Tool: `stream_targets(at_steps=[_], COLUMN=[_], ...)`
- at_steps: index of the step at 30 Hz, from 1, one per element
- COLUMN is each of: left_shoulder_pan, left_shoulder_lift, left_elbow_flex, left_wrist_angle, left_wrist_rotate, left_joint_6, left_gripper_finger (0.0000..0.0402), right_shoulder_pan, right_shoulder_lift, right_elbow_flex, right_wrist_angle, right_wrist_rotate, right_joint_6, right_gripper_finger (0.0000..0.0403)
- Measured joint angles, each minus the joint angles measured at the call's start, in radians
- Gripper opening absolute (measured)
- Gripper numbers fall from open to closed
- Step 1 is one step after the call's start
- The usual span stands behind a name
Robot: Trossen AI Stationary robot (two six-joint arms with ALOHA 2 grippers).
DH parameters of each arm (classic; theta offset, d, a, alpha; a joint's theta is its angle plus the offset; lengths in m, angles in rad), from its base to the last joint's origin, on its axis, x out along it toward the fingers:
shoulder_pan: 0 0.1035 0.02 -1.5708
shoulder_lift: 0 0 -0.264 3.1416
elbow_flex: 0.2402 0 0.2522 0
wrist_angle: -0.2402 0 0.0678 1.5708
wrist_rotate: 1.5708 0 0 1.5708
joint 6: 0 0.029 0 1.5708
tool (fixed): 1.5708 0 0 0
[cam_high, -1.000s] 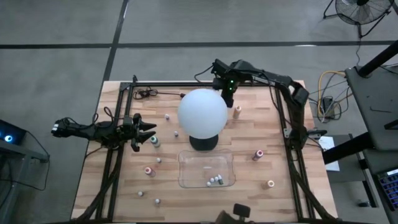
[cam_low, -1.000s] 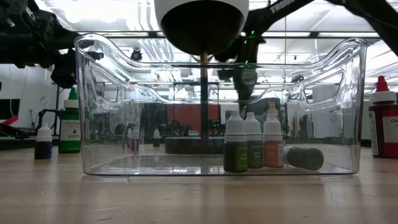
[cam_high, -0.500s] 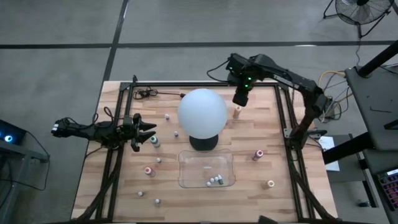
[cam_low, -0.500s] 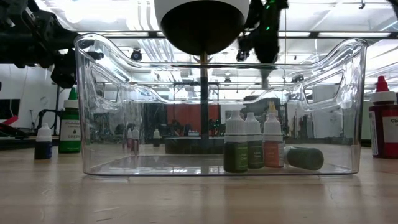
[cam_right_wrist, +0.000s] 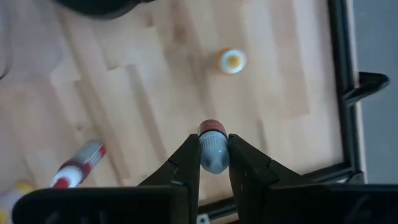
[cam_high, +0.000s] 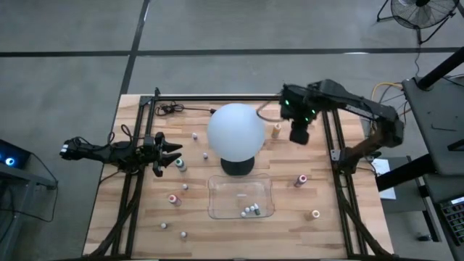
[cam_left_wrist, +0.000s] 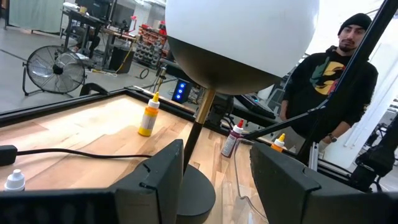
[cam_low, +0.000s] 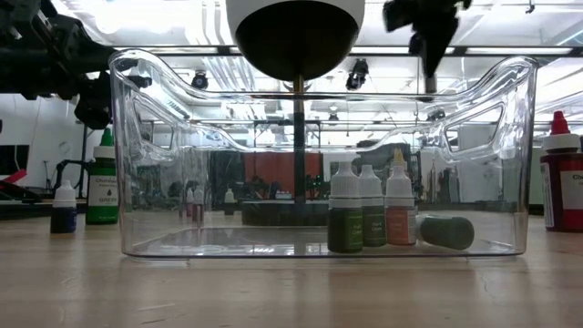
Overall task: Pick & Place food coloring
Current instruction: Put the small orange food coloring bottle into the transparent bin
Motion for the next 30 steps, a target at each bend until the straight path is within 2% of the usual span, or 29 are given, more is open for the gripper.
stream_targets(at_steps=[8,14,22,30], left_shoulder_pan=[0.0,0.0,0.0,0.0], left_shoulder_lift=[0.0,0.0,0.0,0.0], left_elbow_flex=[0.0,0.0,0.0,0.0], left_wrist_angle=[0.0,0.0,0.0,0.0], left_wrist_rotate=[0.0,0.0,0.0,0.0], left_joint_6=[0.0,0.0,0.0,0.0], left_gripper_finger=[0.0161,0.0161,0.0161,0.0161], right_shoulder_pan=[0.258,0.471,0.682,0.834], right_shoulder_lift=[-0.147,-0.18,-0.122,-0.008], right_elbow_flex=[-0.155,-0.236,-0.249,-0.191], right_wrist_angle=[-0.009,-0.017,-0.015,0.002], right_wrist_rotate=[-0.003,-0.003,-0.004,-0.005], right_joint_6=[0.192,0.354,0.478,0.531], right_gripper_finger=[0.0055,0.0054,0.0054,0.0054])
